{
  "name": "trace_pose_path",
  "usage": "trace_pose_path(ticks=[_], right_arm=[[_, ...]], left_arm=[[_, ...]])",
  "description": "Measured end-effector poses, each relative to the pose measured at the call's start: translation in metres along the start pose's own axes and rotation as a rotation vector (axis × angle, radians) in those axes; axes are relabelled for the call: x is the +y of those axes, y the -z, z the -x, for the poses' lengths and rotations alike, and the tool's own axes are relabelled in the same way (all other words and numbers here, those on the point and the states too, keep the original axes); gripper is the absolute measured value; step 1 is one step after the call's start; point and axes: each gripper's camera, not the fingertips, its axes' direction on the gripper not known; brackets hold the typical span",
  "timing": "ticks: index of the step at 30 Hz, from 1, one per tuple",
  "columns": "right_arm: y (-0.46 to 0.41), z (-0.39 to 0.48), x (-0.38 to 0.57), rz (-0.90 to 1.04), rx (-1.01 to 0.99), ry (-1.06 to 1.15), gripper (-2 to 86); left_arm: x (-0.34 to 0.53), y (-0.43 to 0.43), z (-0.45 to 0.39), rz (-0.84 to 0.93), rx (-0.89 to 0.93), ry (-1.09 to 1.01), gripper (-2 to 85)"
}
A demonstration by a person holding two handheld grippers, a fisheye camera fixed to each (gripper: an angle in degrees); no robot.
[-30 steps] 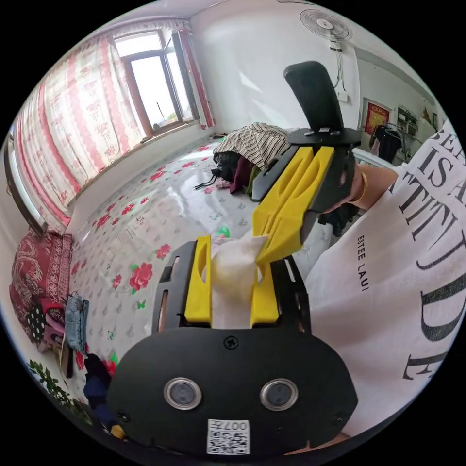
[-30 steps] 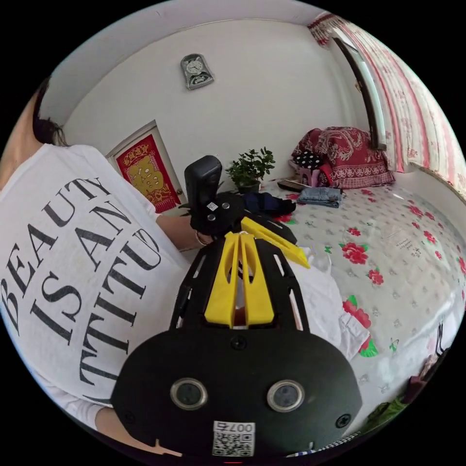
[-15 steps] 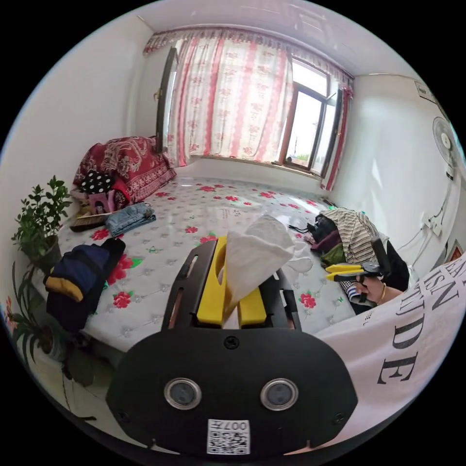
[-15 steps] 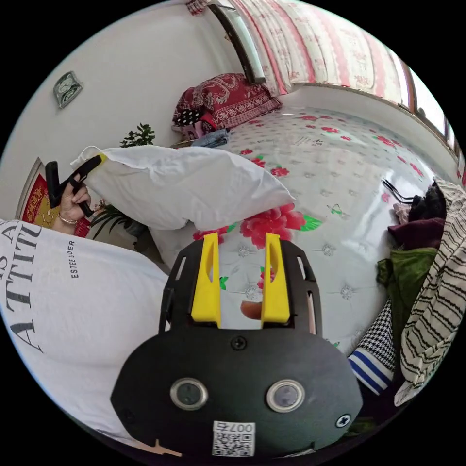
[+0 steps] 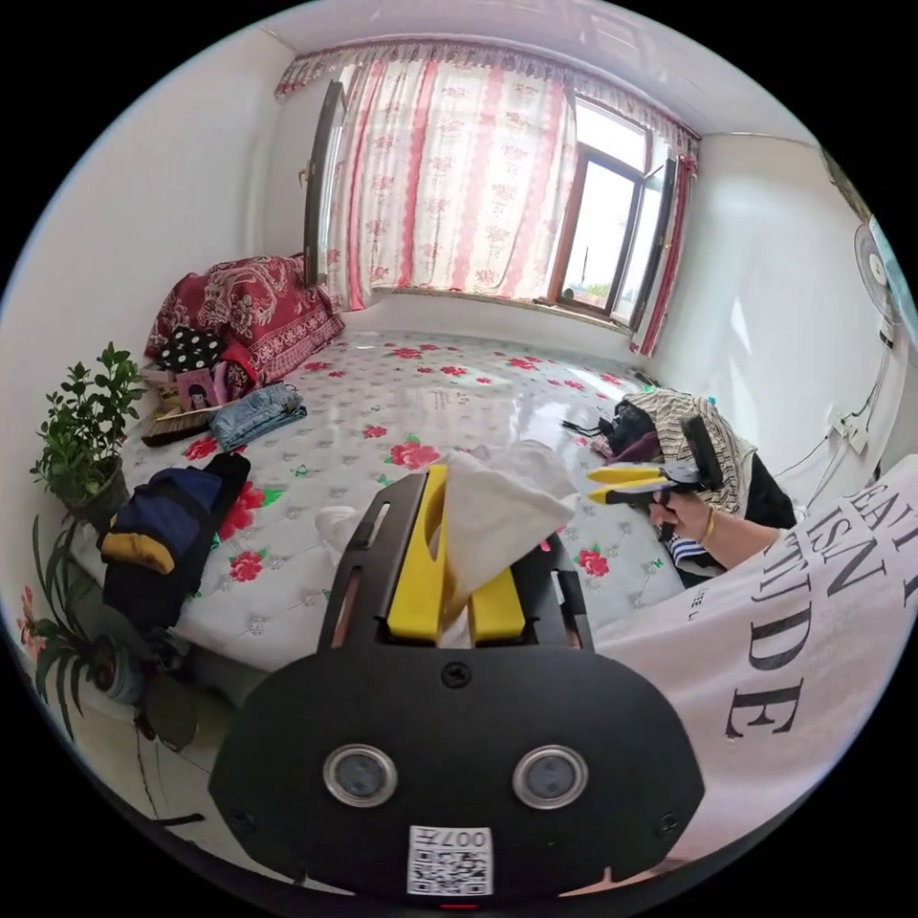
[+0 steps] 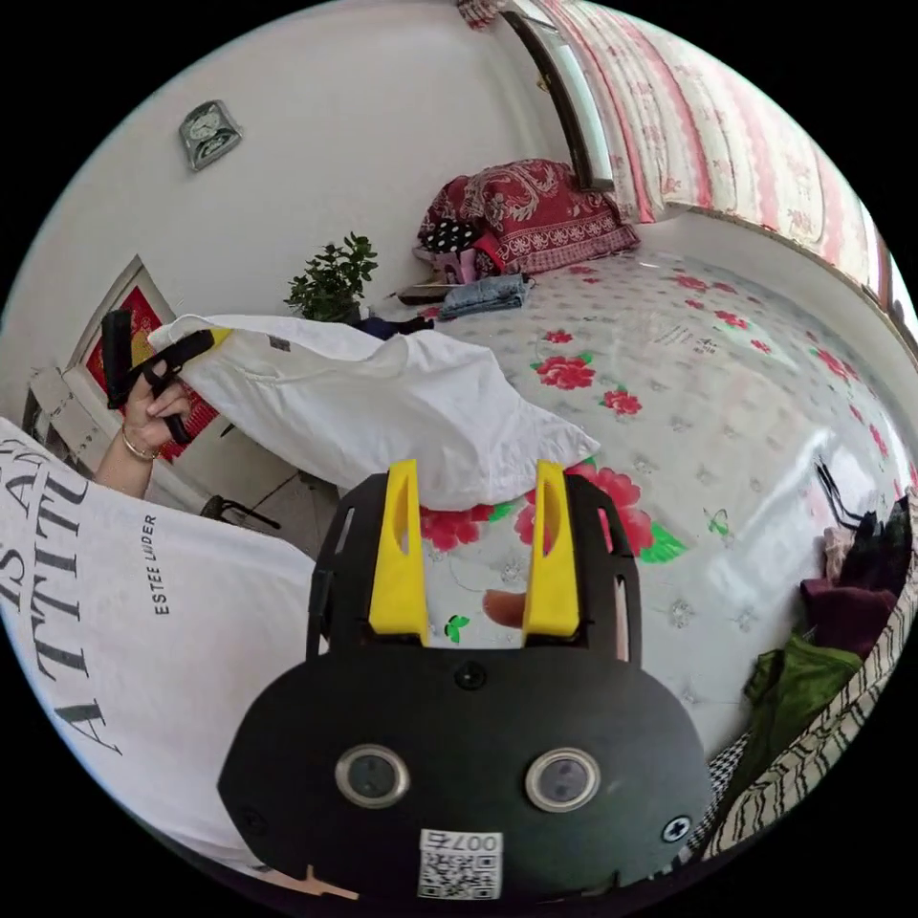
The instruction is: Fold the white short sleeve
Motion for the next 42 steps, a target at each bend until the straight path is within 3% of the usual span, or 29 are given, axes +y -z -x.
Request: trace_pose_path(ticks=[7, 9, 12, 16, 20, 26, 30, 33, 35, 39, 42], right_arm=[[-0.038, 0.03, -0.066, 0.092, -0.142, 0.113, 15.0], [-0.061, 0.027, -0.07, 0.144, -0.168, 0.075, 13.7], [-0.081, -0.003, -0.075, 0.186, -0.195, -0.089, 5.1], [-0.06, -0.031, -0.092, 0.099, -0.202, -0.162, 0.7], [0.01, -0.031, -0.139, -0.045, -0.041, -0.058, -0.1], [0.21, 0.037, -0.148, -0.611, 0.215, 0.219, -0.2], [0.247, 0.065, -0.081, -0.701, 0.296, 0.286, -0.2], [0.218, 0.052, -0.031, -0.596, 0.328, 0.172, -0.2], [0.16, 0.022, 0.021, -0.396, 0.375, -0.028, -0.1], [0.049, -0.035, 0.112, 0.019, 0.306, -0.382, 0.4], [-0.018, -0.063, 0.183, 0.268, 0.204, -0.615, 2.3]], left_arm=[[0.007, 0.011, -0.017, 0.018, 0.053, -0.07, -0.7], [0.01, 0.008, -0.016, 0.034, 0.074, -0.08, -0.7], [0.015, -0.002, -0.004, 0.053, 0.04, -0.042, -0.7], [0.008, -0.044, 0.046, 0.13, -0.099, 0.117, -0.8], [-0.048, -0.079, 0.087, 0.147, -0.108, 0.221, -0.8], [-0.167, 0.006, 0.011, -0.321, -0.251, -0.154, -0.8], [-0.136, 0.02, -0.028, -0.494, -0.235, -0.328, -0.3], [-0.086, -0.029, -0.027, -0.408, -0.129, -0.348, 1.9], [-0.053, -0.078, -0.015, -0.251, -0.026, -0.248, 4.4], [0.05, -0.202, 0.01, 0.245, 0.054, 0.007, 6.0], [0.1, -0.243, 0.021, 0.463, 0.071, 0.085, 6.1]])
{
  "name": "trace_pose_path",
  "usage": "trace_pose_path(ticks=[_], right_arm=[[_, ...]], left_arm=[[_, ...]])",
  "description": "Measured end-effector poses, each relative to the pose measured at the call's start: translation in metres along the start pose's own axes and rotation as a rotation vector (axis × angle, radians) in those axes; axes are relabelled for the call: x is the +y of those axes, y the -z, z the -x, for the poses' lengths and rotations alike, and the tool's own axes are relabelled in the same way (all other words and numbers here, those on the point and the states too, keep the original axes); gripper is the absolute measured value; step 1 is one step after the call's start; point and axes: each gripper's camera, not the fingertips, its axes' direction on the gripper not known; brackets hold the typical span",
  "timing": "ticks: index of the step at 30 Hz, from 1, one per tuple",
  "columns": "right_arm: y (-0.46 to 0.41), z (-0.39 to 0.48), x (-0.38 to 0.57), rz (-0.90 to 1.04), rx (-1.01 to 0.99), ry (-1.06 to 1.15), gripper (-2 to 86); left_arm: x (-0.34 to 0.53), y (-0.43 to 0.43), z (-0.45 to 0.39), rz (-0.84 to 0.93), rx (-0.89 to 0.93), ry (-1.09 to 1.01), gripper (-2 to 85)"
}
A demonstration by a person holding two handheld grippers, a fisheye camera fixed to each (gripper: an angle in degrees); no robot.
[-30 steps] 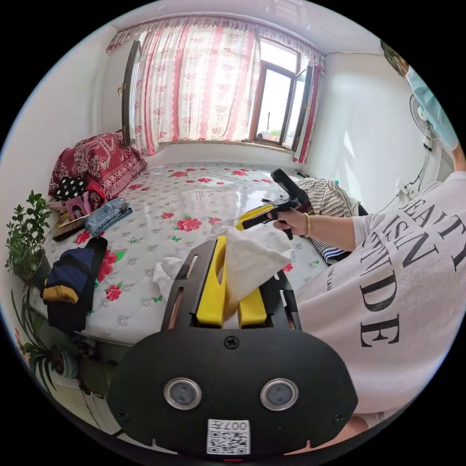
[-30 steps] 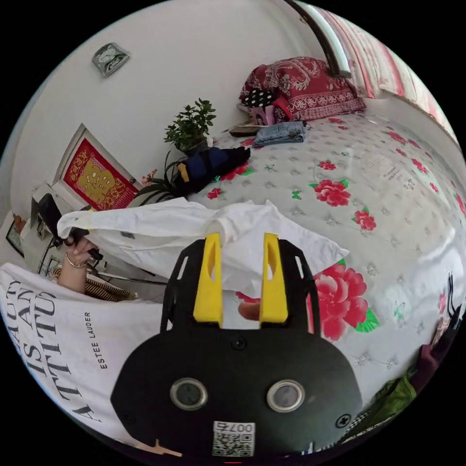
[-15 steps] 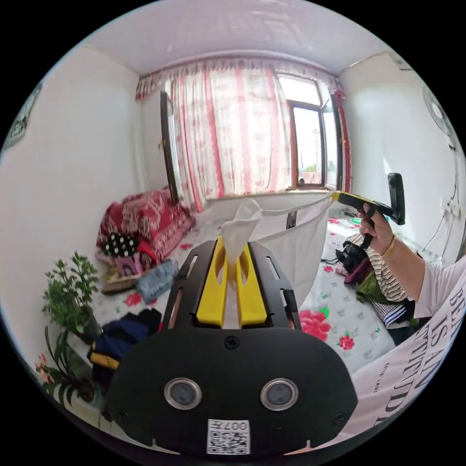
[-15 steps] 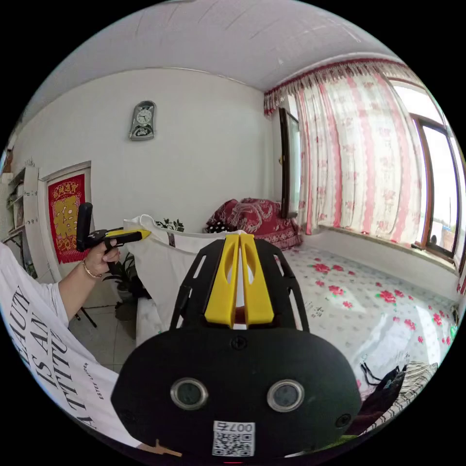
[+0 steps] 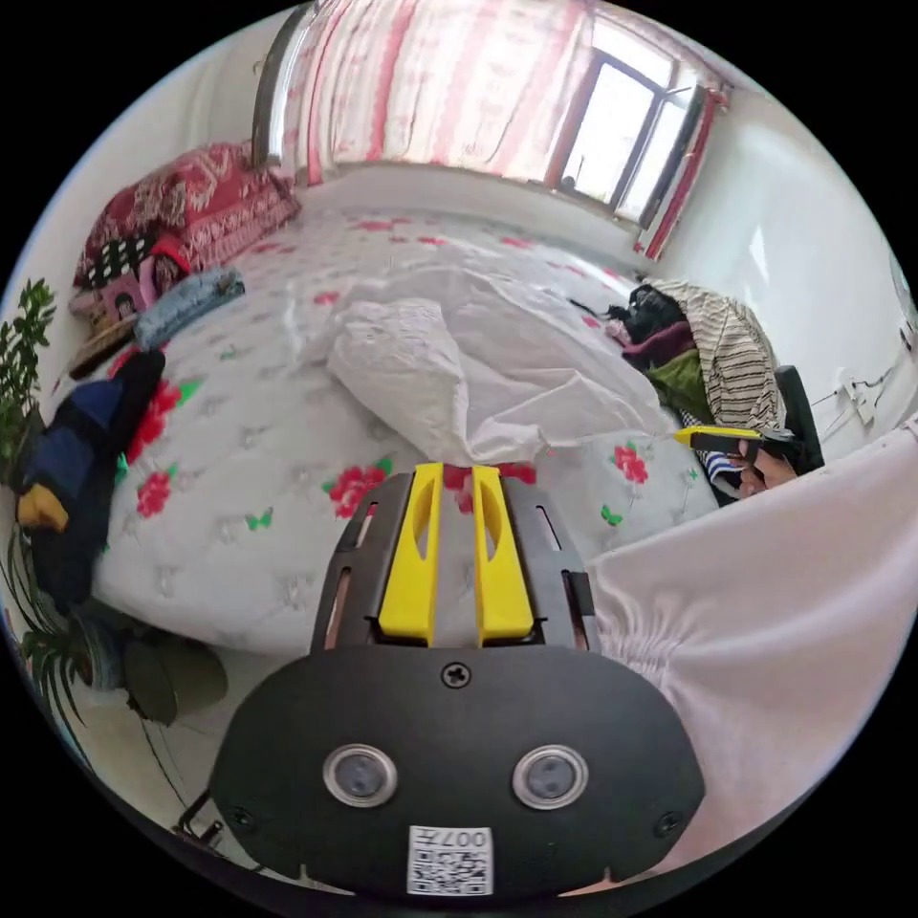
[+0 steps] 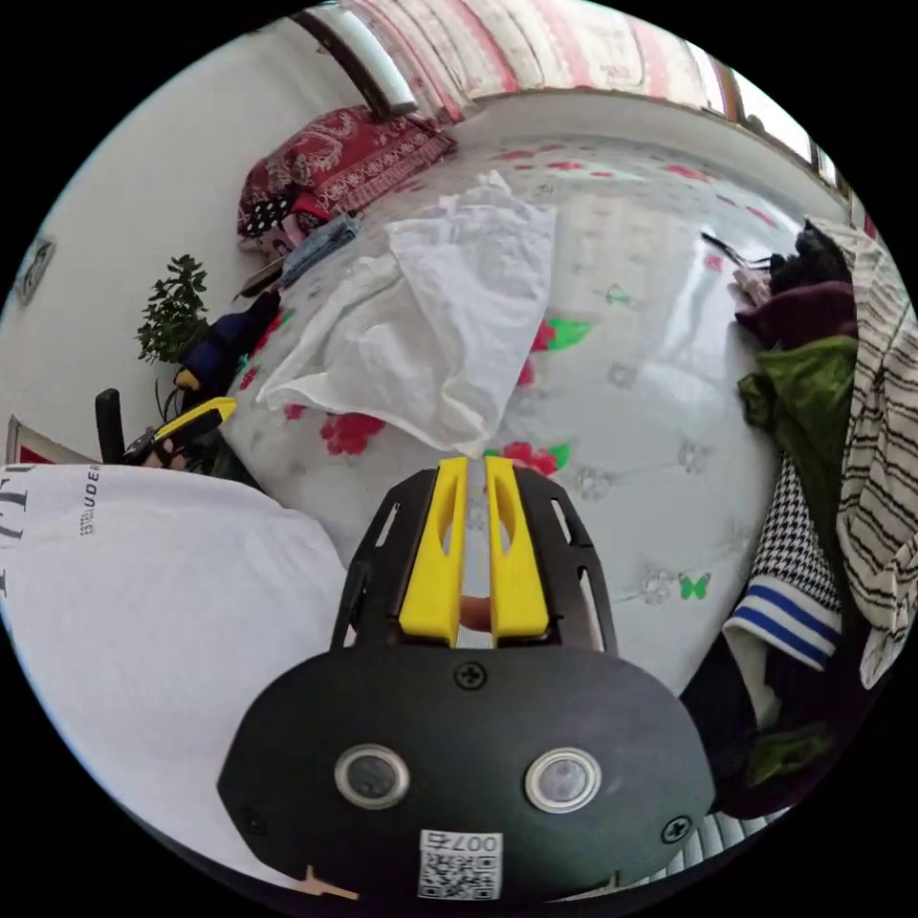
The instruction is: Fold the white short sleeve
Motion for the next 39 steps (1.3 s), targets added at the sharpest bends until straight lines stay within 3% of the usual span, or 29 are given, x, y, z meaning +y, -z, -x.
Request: trace_pose_path(ticks=[6, 11, 14, 18, 19, 22, 24, 26, 30, 34, 39], right_arm=[[0.01, -0.014, -0.022, -0.119, 0.054, -0.001, 5.1], [-0.018, 0.003, -0.076, -0.095, 0.09, 0.115, 7.0], [-0.053, 0.022, -0.104, -0.038, 0.13, 0.187, 8.0], [-0.087, 0.036, -0.146, 0.036, 0.157, 0.218, 7.8], [-0.091, 0.035, -0.151, 0.049, 0.159, 0.215, 7.7], [-0.111, 0.022, -0.163, 0.134, 0.159, 0.198, 5.4], [-0.113, 0.006, -0.155, 0.154, 0.245, 0.181, 2.1], [-0.082, -0.008, -0.139, 0.031, 0.285, 0.133, 1.0], [0.003, -0.067, -0.072, -0.205, 0.167, -0.112, 0.5], [-0.001, -0.101, -0.02, -0.126, -0.058, -0.254, 1.8], [-0.01, -0.057, 0.0, -0.087, 0.074, -0.141, 6.8]], left_arm=[[-0.021, -0.024, 0.038, 0.051, 0.03, 0.099, 7.9], [-0.068, -0.06, 0.02, 0.062, 0.053, 0.008, 11.9], [-0.09, -0.104, -0.003, 0.139, -0.029, -0.077, 13.4], [-0.108, -0.153, 0.004, 0.271, -0.205, -0.046, 5.5], [-0.108, -0.156, 0.013, 0.281, -0.213, -0.032, 0.8], [-0.101, -0.141, 0.042, 0.241, -0.128, 0.027, -0.6], [-0.09, -0.117, 0.065, 0.178, -0.084, 0.105, -0.8], [-0.072, -0.084, 0.092, 0.095, -0.06, 0.19, -0.9], [-0.006, -0.025, 0.155, -0.032, 0.0, 0.424, -0.9], [0.034, -0.027, 0.183, -0.041, 0.125, 0.576, -0.8], [0.022, -0.045, 0.173, 0.026, 0.088, 0.479, 0.5]])
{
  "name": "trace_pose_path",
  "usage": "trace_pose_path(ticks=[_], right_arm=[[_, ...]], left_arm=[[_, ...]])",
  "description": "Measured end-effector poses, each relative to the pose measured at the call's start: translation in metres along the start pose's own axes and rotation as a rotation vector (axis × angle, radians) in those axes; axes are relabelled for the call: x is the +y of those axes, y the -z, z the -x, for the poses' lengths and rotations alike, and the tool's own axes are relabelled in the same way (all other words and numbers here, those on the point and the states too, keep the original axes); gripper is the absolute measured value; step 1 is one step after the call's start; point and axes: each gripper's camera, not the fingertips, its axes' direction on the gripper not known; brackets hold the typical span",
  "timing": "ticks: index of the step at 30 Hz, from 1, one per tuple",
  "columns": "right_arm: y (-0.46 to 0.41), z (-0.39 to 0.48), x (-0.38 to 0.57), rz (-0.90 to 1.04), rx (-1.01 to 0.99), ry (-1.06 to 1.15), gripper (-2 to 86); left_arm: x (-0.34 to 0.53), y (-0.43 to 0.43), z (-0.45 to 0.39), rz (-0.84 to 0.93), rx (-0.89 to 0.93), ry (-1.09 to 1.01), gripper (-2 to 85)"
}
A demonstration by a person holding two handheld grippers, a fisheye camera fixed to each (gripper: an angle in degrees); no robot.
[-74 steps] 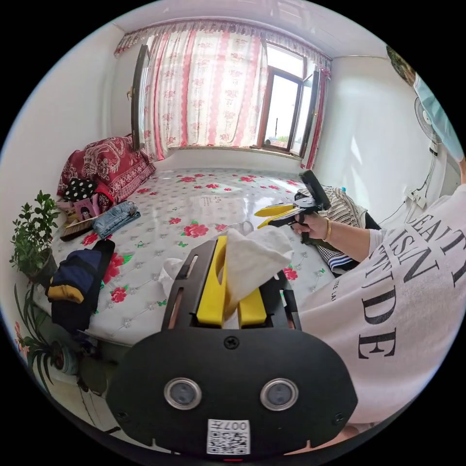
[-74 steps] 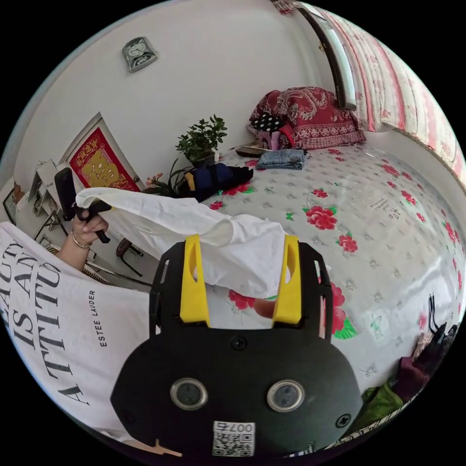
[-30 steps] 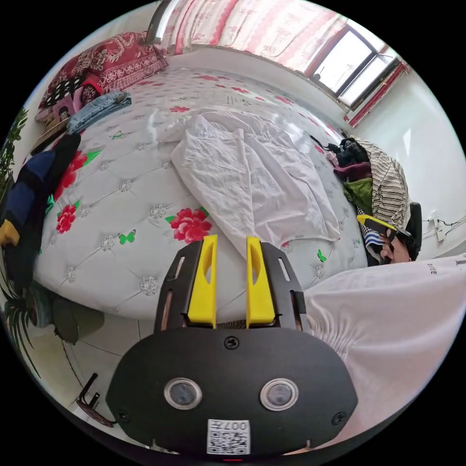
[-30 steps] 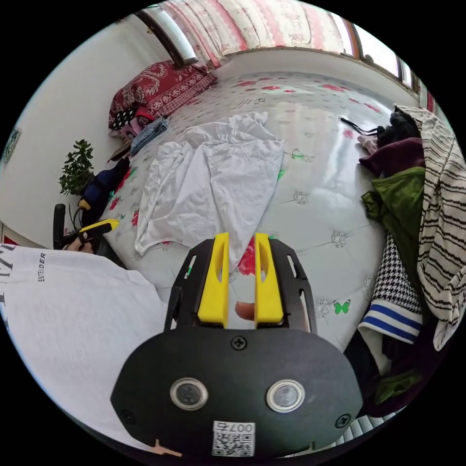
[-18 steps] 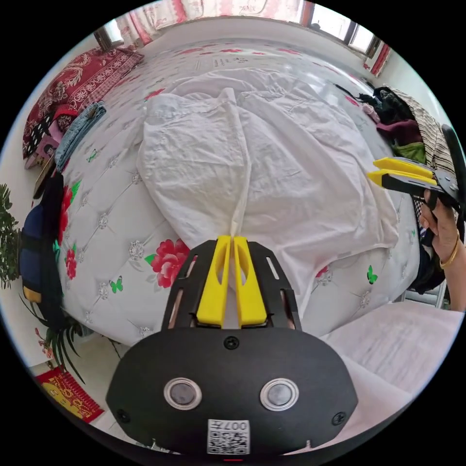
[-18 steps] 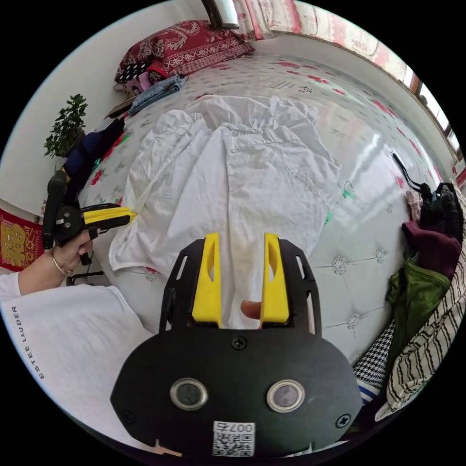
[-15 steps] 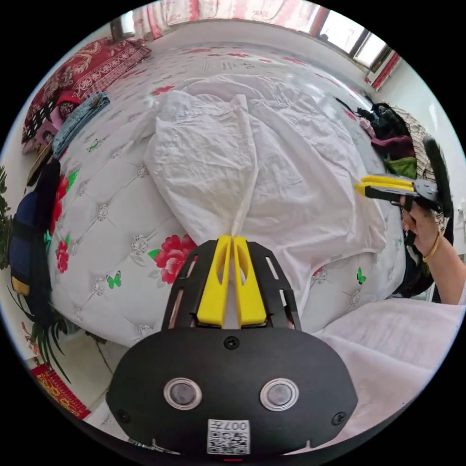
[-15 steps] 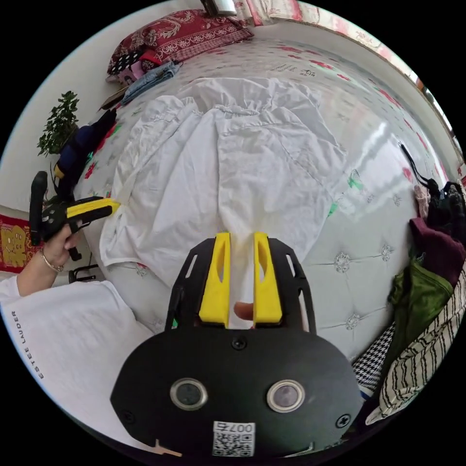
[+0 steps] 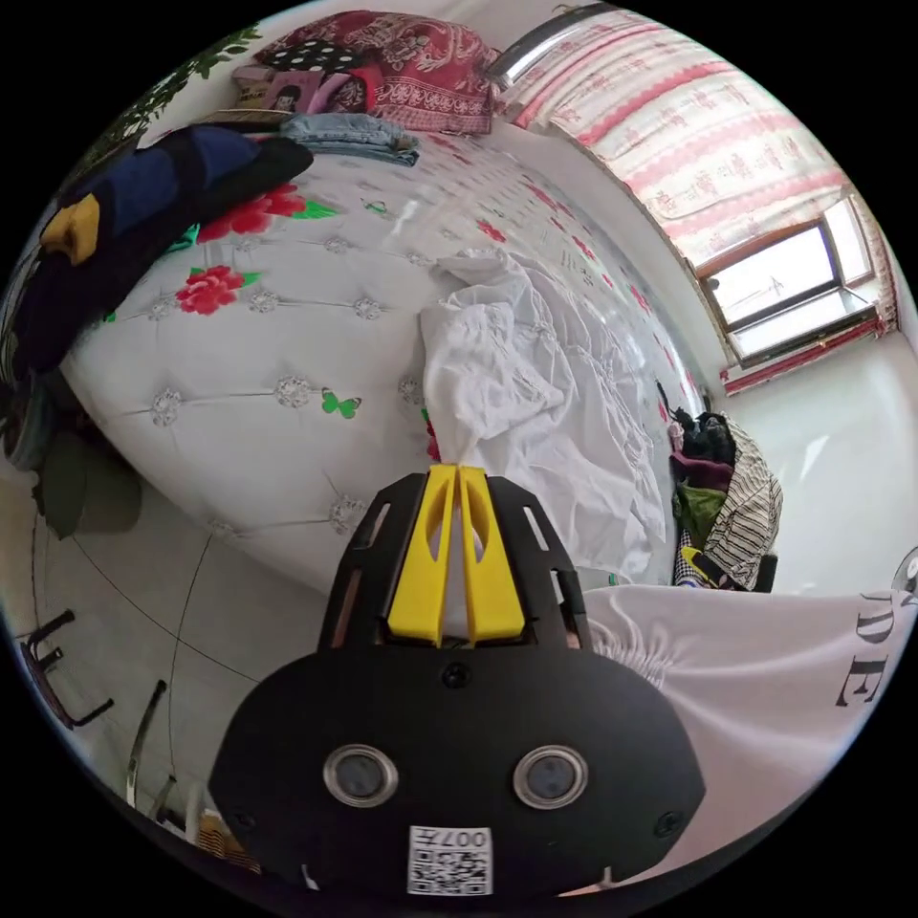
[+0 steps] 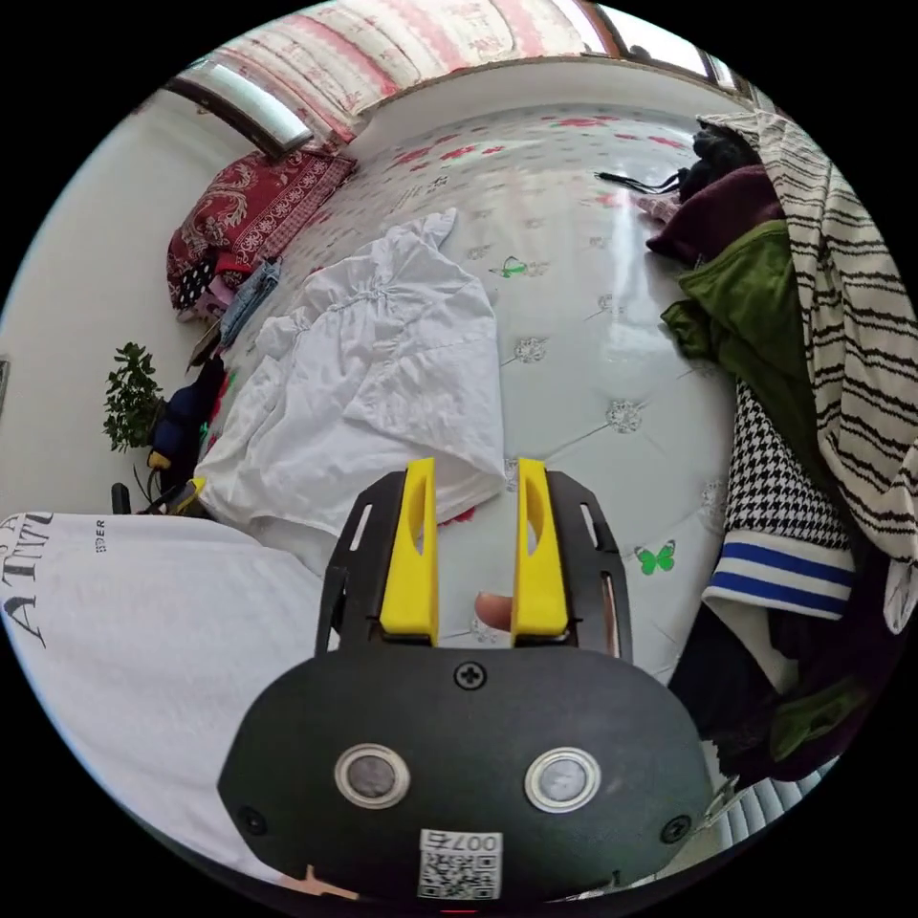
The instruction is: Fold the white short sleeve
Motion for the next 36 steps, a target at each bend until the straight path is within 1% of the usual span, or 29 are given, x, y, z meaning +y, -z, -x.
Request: trace_pose_path(ticks=[1, 3, 4, 5, 7, 9, 11, 13, 14, 15, 16, 17, 18, 19, 21, 22, 23, 24, 25, 26, 27, 28, 30, 32, 34, 35, 36], right_arm=[[-0.002, 0.015, 0.002, -0.003, 0.073, 0.047, 7.5], [-0.01, 0.048, 0.003, 0.013, 0.228, 0.175, 8.9], [-0.012, 0.056, 0.003, 0.014, 0.262, 0.21, 9.1], [-0.019, 0.073, 0.003, 0.017, 0.321, 0.289, 9.4], [-0.031, 0.097, 0.003, 0.017, 0.379, 0.403, 9.4], [-0.055, 0.12, -0.001, 0.036, 0.41, 0.513, 8.9], [-0.079, 0.131, -0.009, 0.1, 0.418, 0.555, 8.5], [-0.101, 0.136, -0.016, 0.169, 0.402, 0.575, 8.0], [-0.112, 0.134, -0.022, 0.214, 0.4, 0.562, 7.4], [-0.119, 0.128, -0.028, 0.255, 0.394, 0.536, 6.4], [-0.118, 0.125, -0.031, 0.263, 0.366, 0.53, 5.9], [-0.11, 0.115, -0.038, 0.247, 0.342, 0.486, 4.3], [-0.102, 0.109, -0.041, 0.214, 0.356, 0.458, 3.5], [-0.082, 0.095, -0.046, 0.138, 0.395, 0.392, 2.1], [-0.03, 0.051, -0.052, -0.008, 0.384, 0.216, 0.6], [-0.015, 0.037, -0.051, -0.051, 0.371, 0.156, 0.5], [0.013, 0.003, -0.046, -0.122, 0.33, 0.014, 0.2], [0.025, -0.016, -0.042, -0.15, 0.299, -0.059, 0.2], [0.044, -0.053, -0.029, -0.188, 0.223, -0.196, 0.1], [0.056, -0.084, -0.012, -0.211, 0.148, -0.29, 0.2], [0.063, -0.105, 0.007, -0.228, 0.113, -0.352, 0.4], [0.065, -0.112, 0.017, -0.232, 0.115, -0.378, 0.5], [0.066, -0.121, 0.042, -0.215, 0.136, -0.41, 1.2], [0.059, -0.116, 0.066, -0.166, 0.138, -0.397, 2.2], [0.047, -0.103, 0.076, -0.122, 0.1, -0.358, 2.8], [0.038, -0.09, 0.078, -0.087, 0.079, -0.305, 3.0], [0.033, -0.083, 0.077, -0.069, 0.079, -0.276, 3.0]], left_arm=[[-0.002, -0.004, -0.004, 0.03, -0.076, -0.033, 3.2], [-0.004, -0.002, -0.013, 0.035, -0.178, -0.11, 7.3], [-0.005, 0.002, -0.022, 0.023, -0.249, -0.173, 9.4], [-0.005, 0.004, -0.027, 0.01, -0.285, -0.213, 10.1], [-0.005, 0.003, -0.052, -0.039, -0.391, -0.382, 11.5], [-0.008, -0.014, -0.068, -0.024, -0.393, -0.475, 11.6], [-0.011, -0.045, -0.076, 0.039, -0.356, -0.526, 11.8], [-0.018, -0.098, -0.068, 0.178, -0.424, -0.506, 10.3], [-0.02, -0.109, -0.064, 0.217, -0.441, -0.491, 9.3], [-0.022, -0.105, -0.061, 0.165, -0.395, -0.491, 6.3], [-0.027, -0.099, -0.057, 0.141, -0.409, -0.448, 2.2], [-0.03, -0.096, -0.055, 0.149, -0.417, -0.439, 1.6], [-0.034, -0.086, -0.05, 0.139, -0.413, -0.433, 0.2], [-0.035, -0.069, -0.043, 0.095, -0.38, -0.432, -0.3], [-0.036, -0.037, -0.024, 0.006, -0.322, -0.387, -0.7], [-0.036, -0.017, -0.005, -0.03, -0.294, -0.31, -0.8], [-0.035, -0.008, 0.006, -0.047, -0.278, -0.261, -0.8], [-0.031, 0.009, 0.033, -0.085, -0.236, -0.145, -0.9], [-0.024, 0.022, 0.061, -0.114, -0.191, -0.021, -0.9], [-0.019, 0.026, 0.074, -0.122, -0.164, 0.032, -0.8], [-0.008, 0.03, 0.098, -0.123, -0.119, 0.123, -0.8], [0.004, 0.032, 0.117, -0.122, -0.128, 0.213, -0.6], [0.019, 0.033, 0.134, -0.104, -0.156, 0.269, 0.0], [0.029, 0.032, 0.137, -0.081, -0.169, 0.245, 2.3], [0.027, 0.026, 0.123, -0.03, -0.193, 0.119, 6.2], [0.025, 0.024, 0.117, -0.021, -0.201, 0.074, 6.8], [0.019, 0.019, 0.102, -0.005, -0.218, -0.021, 8.0]])
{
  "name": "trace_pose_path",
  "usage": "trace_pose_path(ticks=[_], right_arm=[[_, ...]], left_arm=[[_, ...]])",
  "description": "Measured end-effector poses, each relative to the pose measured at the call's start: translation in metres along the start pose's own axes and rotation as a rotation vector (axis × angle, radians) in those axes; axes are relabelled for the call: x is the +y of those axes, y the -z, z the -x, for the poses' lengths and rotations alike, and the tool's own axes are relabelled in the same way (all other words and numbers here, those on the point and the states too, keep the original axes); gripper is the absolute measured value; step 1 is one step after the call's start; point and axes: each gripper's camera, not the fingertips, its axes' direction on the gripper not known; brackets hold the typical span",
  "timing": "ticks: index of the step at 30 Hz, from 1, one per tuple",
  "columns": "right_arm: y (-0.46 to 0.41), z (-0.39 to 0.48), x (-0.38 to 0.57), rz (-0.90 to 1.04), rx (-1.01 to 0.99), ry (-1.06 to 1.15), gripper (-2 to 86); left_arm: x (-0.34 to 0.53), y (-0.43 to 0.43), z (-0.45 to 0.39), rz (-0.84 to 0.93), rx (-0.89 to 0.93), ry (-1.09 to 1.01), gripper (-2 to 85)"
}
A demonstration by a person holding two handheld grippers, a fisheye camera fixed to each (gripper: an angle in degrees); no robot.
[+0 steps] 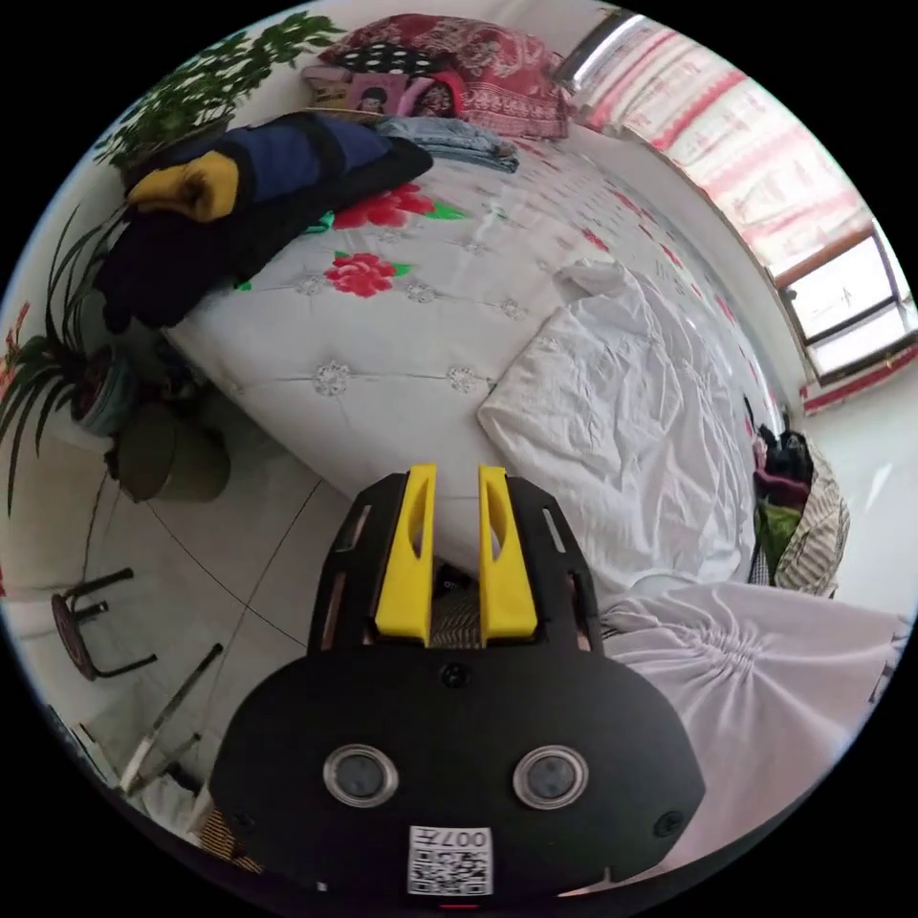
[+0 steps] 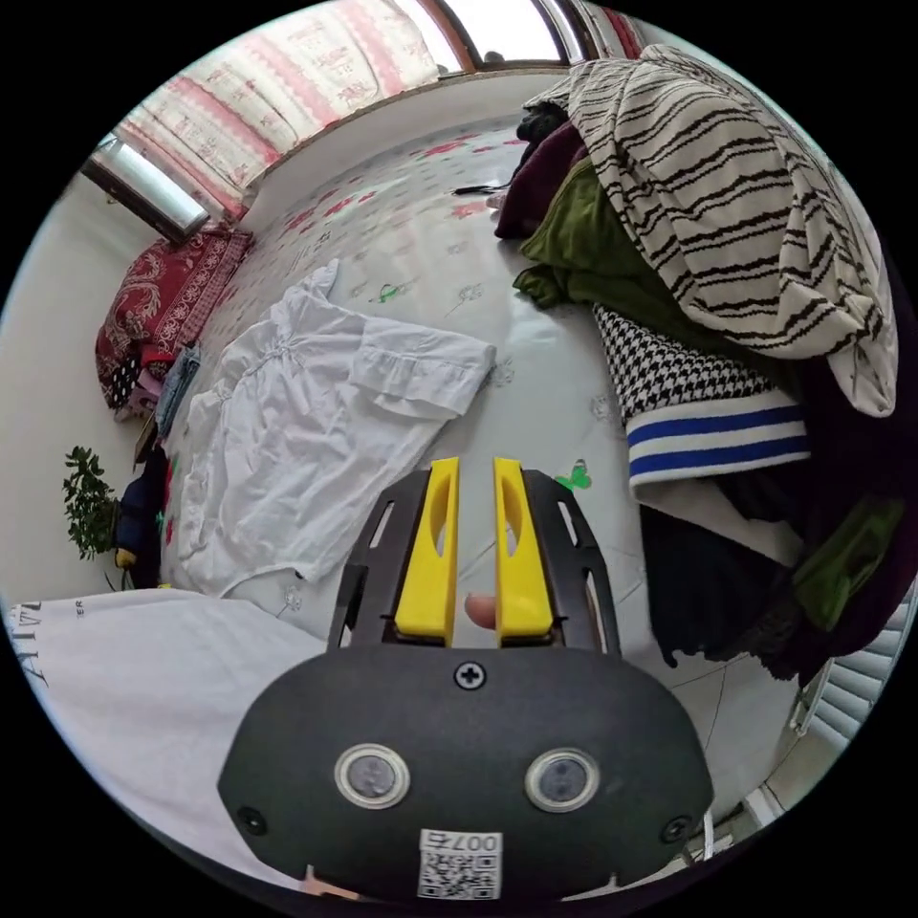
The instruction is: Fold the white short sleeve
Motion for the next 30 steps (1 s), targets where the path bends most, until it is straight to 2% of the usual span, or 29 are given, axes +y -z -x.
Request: trace_pose_path(ticks=[4, 6, 9, 11, 13, 18, 20, 23, 25, 27, 29, 30], right_arm=[[-0.026, 0.064, -0.008, 0.05, 0.113, 0.266, 3.4], [-0.034, 0.089, -0.022, 0.051, 0.158, 0.38, 3.6], [-0.052, 0.121, -0.059, 0.096, 0.157, 0.519, 4.2], [-0.064, 0.125, -0.08, 0.157, 0.104, 0.539, 4.5], [-0.078, 0.119, -0.102, 0.217, 0.073, 0.507, 4.8], [-0.089, 0.07, -0.151, 0.233, 0.16, 0.353, 5.6], [-0.056, 0.032, -0.177, 0.073, 0.281, 0.177, 5.9], [-0.001, -0.013, -0.191, -0.118, 0.234, -0.032, 6.3], [0.019, -0.023, -0.186, -0.182, 0.171, -0.049, 6.5], [0.021, -0.018, -0.172, -0.135, 0.081, 0.019, 6.7], [0.01, -0.005, -0.152, -0.043, -0.007, 0.087, 6.7], [0.005, 0.0, -0.144, -0.009, -0.031, 0.109, 6.7]], left_arm=[[-0.032, -0.022, -0.059, 0.011, -0.099, -0.275, 10.4], [-0.048, -0.042, -0.077, 0.042, -0.151, -0.345, 11.1], [-0.077, -0.08, -0.089, 0.162, -0.197, -0.369, 10.2], [-0.093, -0.081, -0.087, 0.143, -0.185, -0.331, 7.9], [-0.11, -0.088, -0.079, 0.196, -0.195, -0.29, 0.4], [-0.121, -0.07, -0.044, 0.141, -0.128, -0.219, -0.8], [-0.124, -0.051, -0.021, 0.077, -0.103, -0.135, -0.9], [-0.121, -0.013, 0.03, -0.059, -0.033, 0.098, -0.8], [-0.104, 0.014, 0.071, -0.179, -0.025, 0.316, -0.4], [-0.089, 0.023, 0.089, -0.209, -0.017, 0.411, 0.6], [-0.081, 0.019, 0.088, -0.161, 0.007, 0.361, 4.2], [-0.078, 0.01, 0.075, -0.095, 0.027, 0.268, 5.2]])
